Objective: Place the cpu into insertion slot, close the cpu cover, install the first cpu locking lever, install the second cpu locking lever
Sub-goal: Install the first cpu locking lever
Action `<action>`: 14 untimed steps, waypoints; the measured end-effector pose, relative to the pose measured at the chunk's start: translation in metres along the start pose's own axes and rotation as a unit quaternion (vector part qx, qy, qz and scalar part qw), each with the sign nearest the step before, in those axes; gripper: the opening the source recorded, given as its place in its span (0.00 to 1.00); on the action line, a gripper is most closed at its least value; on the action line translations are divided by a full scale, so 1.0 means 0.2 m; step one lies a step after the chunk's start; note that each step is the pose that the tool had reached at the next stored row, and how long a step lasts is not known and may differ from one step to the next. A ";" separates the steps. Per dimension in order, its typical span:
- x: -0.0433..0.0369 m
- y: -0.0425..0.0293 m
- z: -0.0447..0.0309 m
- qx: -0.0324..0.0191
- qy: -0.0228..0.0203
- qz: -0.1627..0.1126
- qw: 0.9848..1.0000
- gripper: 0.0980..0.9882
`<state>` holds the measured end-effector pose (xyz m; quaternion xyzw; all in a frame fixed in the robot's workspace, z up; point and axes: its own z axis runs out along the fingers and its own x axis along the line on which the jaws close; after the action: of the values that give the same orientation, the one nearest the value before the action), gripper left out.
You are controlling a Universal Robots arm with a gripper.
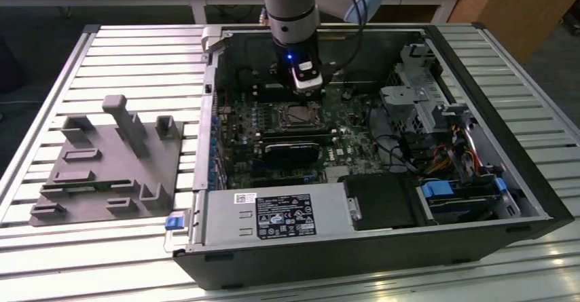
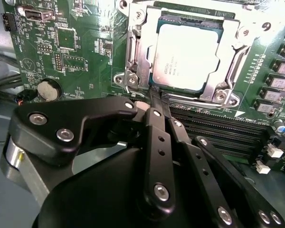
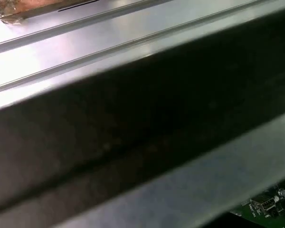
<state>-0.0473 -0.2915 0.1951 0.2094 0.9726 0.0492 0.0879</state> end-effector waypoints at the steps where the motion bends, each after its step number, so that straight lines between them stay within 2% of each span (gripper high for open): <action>1: -0.001 0.000 0.000 0.000 0.000 0.000 1.000 0.01; 14: -0.009 -0.001 -0.012 0.000 0.001 0.000 1.000 0.01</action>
<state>-0.0461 -0.2925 0.1976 0.2095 0.9727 0.0491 0.0870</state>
